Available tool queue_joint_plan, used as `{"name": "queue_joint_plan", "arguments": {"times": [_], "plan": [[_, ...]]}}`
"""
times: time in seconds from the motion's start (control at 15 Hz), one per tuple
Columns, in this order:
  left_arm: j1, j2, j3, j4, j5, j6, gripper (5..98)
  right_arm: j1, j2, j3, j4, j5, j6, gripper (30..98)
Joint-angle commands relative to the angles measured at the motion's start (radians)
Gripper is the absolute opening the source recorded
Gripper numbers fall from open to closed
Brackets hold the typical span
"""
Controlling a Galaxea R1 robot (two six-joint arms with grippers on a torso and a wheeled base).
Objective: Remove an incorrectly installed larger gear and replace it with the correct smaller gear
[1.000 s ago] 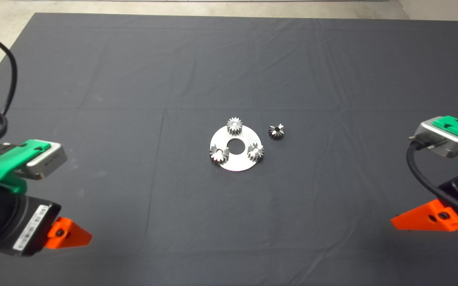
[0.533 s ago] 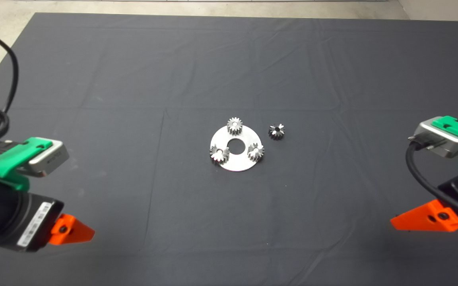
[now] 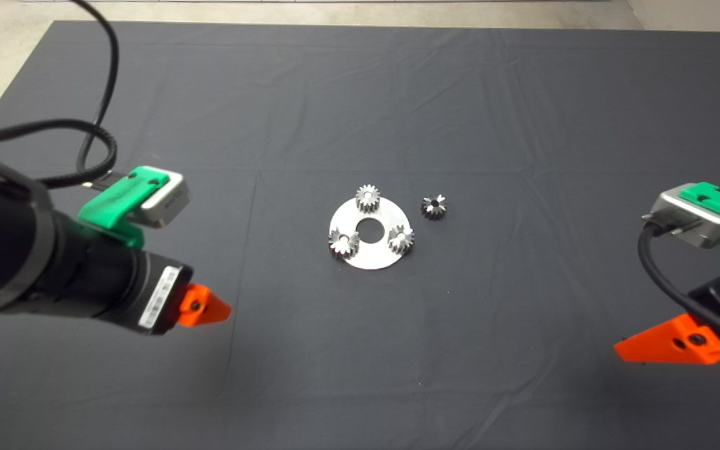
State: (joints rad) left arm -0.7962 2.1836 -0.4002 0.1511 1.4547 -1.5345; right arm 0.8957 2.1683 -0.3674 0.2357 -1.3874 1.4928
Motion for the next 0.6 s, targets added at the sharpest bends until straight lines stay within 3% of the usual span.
{"name": "queue_joint_plan", "arguments": {"times": [0.0,0.13,0.27,0.53], "plan": [[0.100,0.108,0.003,0.143,0.006,-0.062,97.8,0.022,0.002,0.002,0.014,0.001,-0.002,97.7],[0.143,0.156,-0.037,0.150,0.004,-0.076,97.8,0.022,0.000,0.002,0.014,-0.001,-0.002,97.7],[0.189,0.211,-0.086,0.192,0.004,-0.070,97.8,0.022,0.000,0.001,0.013,-0.001,-0.002,97.7],[0.225,0.334,-0.199,0.205,0.007,-0.058,97.8,0.022,-0.001,0.001,0.013,-0.002,-0.002,97.7]]}}
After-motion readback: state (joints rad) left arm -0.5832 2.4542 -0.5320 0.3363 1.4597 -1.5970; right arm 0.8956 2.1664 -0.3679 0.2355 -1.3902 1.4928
